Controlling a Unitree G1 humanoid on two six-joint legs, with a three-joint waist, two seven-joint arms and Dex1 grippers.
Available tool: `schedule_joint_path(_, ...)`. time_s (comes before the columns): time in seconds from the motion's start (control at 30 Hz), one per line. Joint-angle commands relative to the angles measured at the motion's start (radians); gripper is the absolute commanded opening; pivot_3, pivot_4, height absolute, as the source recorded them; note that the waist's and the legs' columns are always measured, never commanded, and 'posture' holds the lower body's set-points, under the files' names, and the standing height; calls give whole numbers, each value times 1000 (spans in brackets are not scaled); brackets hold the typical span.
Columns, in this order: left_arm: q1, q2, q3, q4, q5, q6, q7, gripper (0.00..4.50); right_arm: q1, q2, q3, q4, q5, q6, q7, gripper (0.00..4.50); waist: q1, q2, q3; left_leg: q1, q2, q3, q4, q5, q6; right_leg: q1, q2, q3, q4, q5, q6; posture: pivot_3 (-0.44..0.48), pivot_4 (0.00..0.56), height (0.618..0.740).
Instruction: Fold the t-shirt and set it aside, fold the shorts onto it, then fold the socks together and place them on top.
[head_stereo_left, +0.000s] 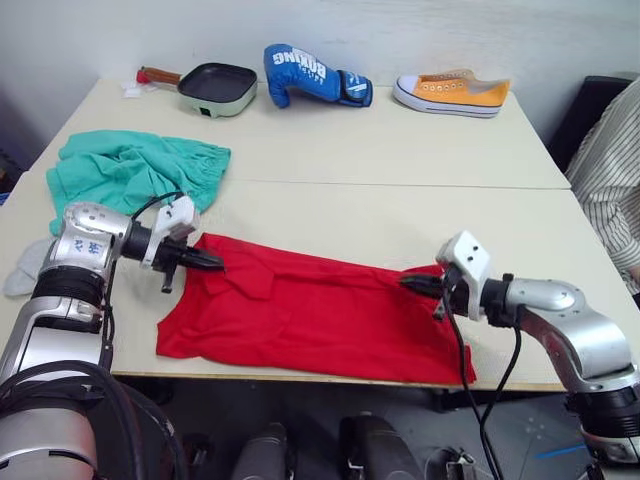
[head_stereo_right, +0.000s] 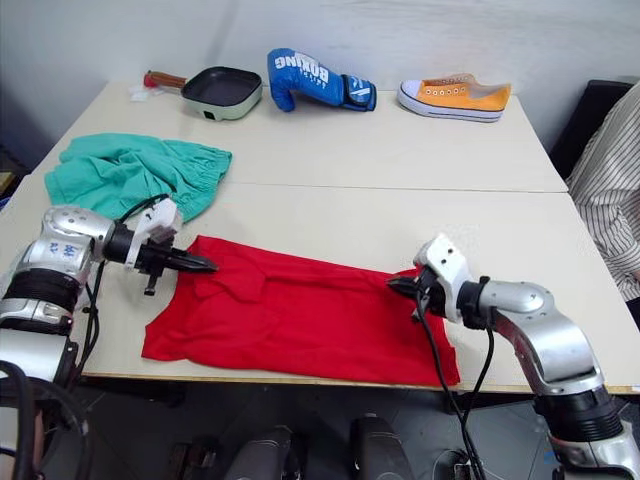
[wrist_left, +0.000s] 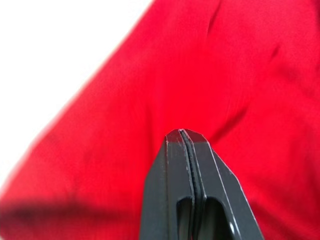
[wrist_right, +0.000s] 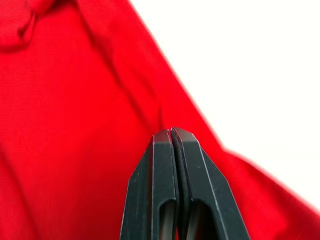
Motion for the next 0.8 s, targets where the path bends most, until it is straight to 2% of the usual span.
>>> schedule_joint_path(0.03,38,21,-35,-100,-32,29,-112,0,-21,9,0,33,-6,13,-23,52,0,0,0,0,0,0,0,0,0,0,0,0,0,0,0,0,150,740)
schedule_joint_path(0.23,116,74,-133,-66,102,-146,-112,0,36,-69,120,105,-162,-88,5,52,-3,0,0,1,0,0,-2,0,0,1,1,0,-4,0,0,0,150,740)
schedule_joint_path(0.4,97,107,-153,83,230,-312,-53,0,139,-154,69,45,-146,-121,63,52,1,0,-2,5,0,0,-2,0,0,6,1,0,-9,0,0,0,150,740)
schedule_joint_path(0.53,55,124,-138,182,270,-372,-43,0,218,-219,16,27,-152,-154,93,52,-4,3,-5,8,0,0,-3,0,1,9,1,0,-11,0,0,0,150,740)
schedule_joint_path(0.63,20,121,-104,204,225,-330,-89,0,225,-215,-30,14,-123,-163,96,52,-10,3,-5,15,1,1,-7,0,0,14,1,1,-12,0,0,0,150,740)
schedule_joint_path(0.7,12,133,-122,144,106,-228,-110,0,195,-186,-65,-9,-73,-138,92,52,-11,2,-4,22,1,2,-13,0,0,20,1,2,-15,0,-1,0,150,740)
schedule_joint_path(0.8,5,154,-147,-10,-106,2,-112,0,106,-130,-101,-35,22,-48,61,52,-9,1,-3,21,1,1,-15,1,-2,18,2,2,-15,-1,-1,0,150,740)
